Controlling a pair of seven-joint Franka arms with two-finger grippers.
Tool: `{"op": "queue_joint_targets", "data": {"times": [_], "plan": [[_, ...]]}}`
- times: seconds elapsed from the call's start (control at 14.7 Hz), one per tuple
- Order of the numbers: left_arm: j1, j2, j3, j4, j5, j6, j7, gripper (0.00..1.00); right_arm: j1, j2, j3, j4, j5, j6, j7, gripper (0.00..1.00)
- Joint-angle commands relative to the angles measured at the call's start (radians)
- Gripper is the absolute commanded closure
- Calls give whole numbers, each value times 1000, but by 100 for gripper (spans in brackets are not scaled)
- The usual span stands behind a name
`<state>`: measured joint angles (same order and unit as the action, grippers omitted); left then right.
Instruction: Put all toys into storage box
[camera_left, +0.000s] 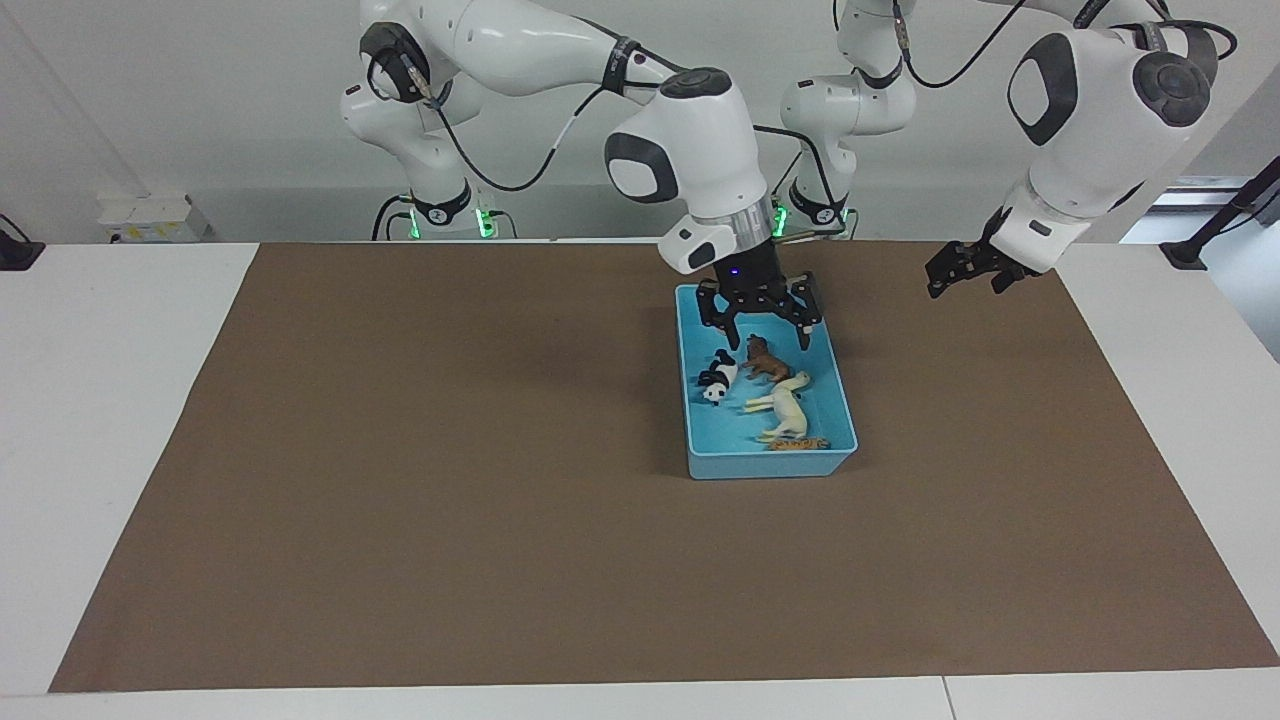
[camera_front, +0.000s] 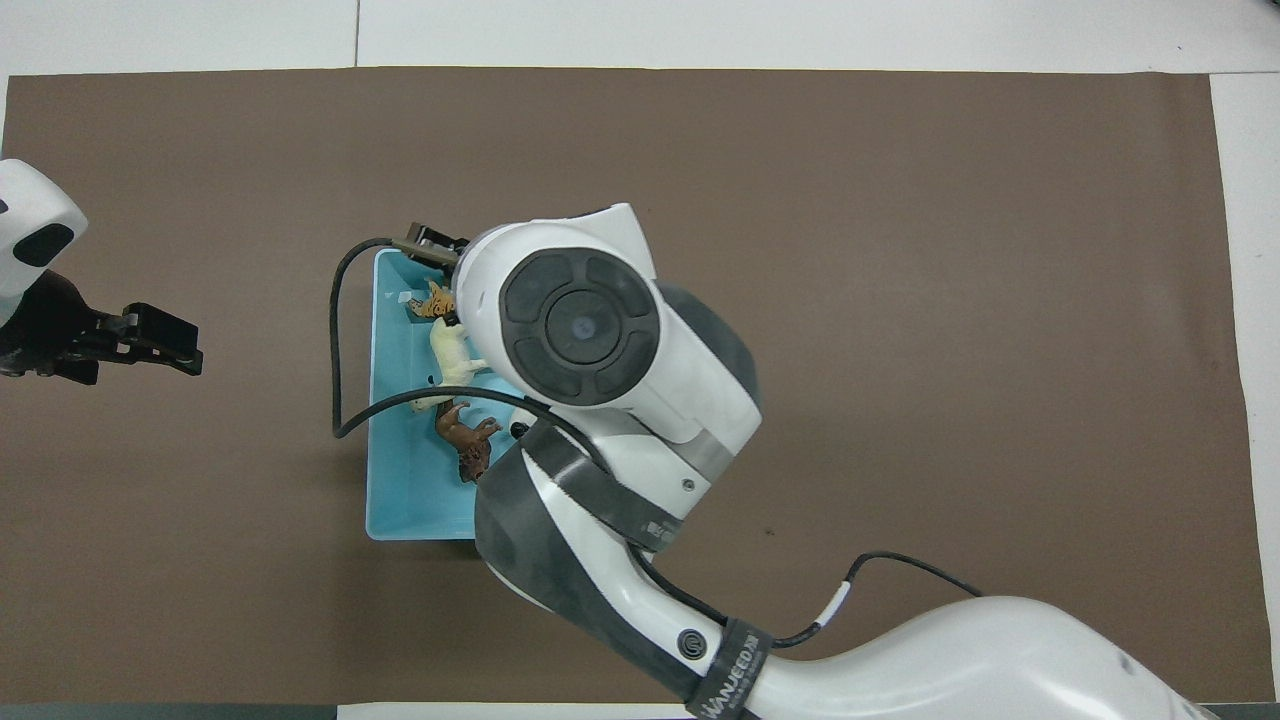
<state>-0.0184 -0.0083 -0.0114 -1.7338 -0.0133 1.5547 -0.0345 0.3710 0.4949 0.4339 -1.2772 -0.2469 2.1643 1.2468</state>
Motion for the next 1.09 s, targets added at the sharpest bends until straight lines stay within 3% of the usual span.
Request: {"op": "queue_joint_targets", "data": {"times": [0.0, 0.34, 0.55, 1.02], "plan": [[6, -1, 1, 20, -2, -8, 4, 0, -113, -85, 3, -22, -12, -130, -132, 0], [9, -2, -5, 26, -2, 76, 15, 0, -322, -111, 2, -31, -8, -222, -662, 0], [2, -5, -4, 17, -2, 76, 15, 0, -412, -111, 2, -41, -9, -265, -815, 0], [5, -12, -2, 19, -2, 73, 8, 0, -569, -193, 0, -44, 3, -517, -1174, 0]]}}
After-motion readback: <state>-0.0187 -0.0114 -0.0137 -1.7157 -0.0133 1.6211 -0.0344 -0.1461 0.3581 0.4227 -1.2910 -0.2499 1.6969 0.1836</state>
